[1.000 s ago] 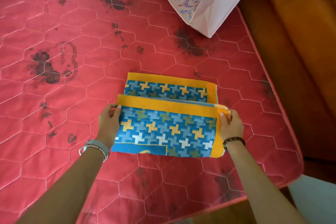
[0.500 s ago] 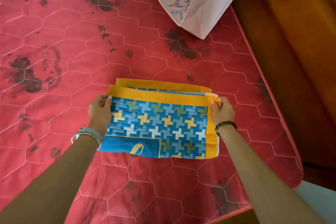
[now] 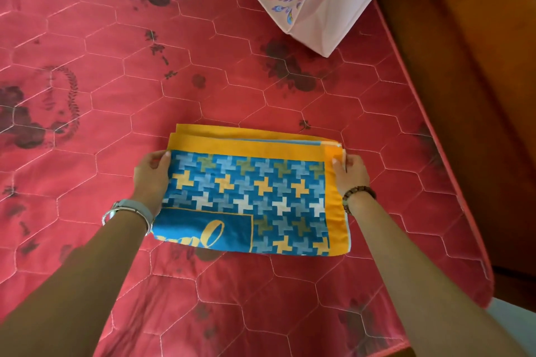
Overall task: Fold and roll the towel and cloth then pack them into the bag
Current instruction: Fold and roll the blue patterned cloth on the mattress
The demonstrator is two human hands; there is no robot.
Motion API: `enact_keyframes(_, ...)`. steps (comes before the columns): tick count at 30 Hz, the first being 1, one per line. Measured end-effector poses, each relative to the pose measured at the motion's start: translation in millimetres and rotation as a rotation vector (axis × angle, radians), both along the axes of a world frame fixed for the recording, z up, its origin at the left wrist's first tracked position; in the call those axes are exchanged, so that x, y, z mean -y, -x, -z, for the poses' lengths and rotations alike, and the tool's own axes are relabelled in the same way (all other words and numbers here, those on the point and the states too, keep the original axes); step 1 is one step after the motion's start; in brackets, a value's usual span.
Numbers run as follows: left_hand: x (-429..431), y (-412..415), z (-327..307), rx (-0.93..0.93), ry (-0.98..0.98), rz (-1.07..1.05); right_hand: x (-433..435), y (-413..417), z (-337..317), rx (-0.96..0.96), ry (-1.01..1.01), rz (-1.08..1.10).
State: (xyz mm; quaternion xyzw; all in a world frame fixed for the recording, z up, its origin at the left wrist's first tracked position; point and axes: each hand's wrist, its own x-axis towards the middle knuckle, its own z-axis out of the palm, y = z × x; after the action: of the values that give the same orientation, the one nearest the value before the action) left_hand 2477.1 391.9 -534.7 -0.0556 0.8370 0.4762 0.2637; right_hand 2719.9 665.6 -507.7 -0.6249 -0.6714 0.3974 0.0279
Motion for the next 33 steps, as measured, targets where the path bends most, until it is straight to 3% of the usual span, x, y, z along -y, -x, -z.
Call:
enact_keyframes(5, 22.2, -13.2, -3.8, 0.143, -0.093, 0.016, 7.4, -15.9, 0.9, -0.068, 0.053, -0.017)
enact_keyframes(13, 62.7, -33.9, -29.6, 0.073, -0.140, 0.093, 38.2, -31.2, -32.0, -0.259, 0.067, -0.069)
enact_keyframes(23, 153.2, -90.1, -37.0, 0.282, 0.052, 0.041, 96.1, -65.0, -49.4, -0.076, 0.184, -0.279)
enact_keyframes(29, 181.4, -122.7, -31.5, 0.370, 0.025, 0.099, 127.4, -117.3, -39.9, -0.010, 0.150, -0.311)
enact_keyframes(33, 175.4, -123.7, -25.4, 0.211, 0.067, 0.283, 137.7, -141.1, -26.4, 0.039, 0.109, -0.270)
